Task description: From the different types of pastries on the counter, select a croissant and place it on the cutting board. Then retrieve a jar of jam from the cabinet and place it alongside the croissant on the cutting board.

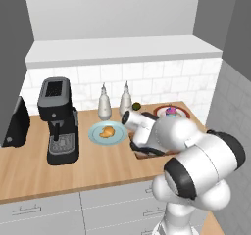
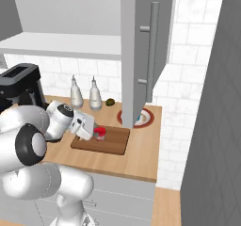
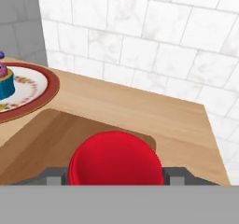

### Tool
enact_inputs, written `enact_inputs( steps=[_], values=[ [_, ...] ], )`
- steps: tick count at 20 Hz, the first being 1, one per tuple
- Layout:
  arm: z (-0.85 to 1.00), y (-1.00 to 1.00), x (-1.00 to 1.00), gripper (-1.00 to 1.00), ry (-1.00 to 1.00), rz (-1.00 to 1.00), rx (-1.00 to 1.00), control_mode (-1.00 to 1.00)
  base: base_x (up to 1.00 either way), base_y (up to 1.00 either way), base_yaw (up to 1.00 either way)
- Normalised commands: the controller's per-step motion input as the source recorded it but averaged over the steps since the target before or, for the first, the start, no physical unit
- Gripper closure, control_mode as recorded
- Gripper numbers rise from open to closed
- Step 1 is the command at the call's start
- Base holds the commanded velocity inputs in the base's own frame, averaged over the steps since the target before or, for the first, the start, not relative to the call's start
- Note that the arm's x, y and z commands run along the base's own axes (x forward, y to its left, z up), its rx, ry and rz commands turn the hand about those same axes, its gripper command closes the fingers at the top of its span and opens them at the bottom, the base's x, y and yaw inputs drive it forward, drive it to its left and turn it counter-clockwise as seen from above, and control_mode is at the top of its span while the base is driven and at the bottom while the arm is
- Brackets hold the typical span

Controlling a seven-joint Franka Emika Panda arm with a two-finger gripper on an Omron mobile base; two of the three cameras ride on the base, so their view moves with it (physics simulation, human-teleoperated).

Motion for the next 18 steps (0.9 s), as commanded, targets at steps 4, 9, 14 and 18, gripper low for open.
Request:
enact_inputs(
  steps=[4,9,14,18],
  values=[
    [0.01,0.07,0.75,1.00,-0.10,-0.19,0.00,-1.00,0.00,0.00,0.00],
    [-0.34,0.00,0.18,1.00,-0.10,0.00,-0.02,-1.00,0.00,0.00,0.00],
    [-0.32,-0.04,0.16,1.00,-0.19,0.00,-0.06,-1.00,0.00,0.00,0.00],
    [-0.15,-0.06,-0.08,1.00,0.00,0.00,0.00,-1.00,0.00,0.00,0.00]
  ],
)
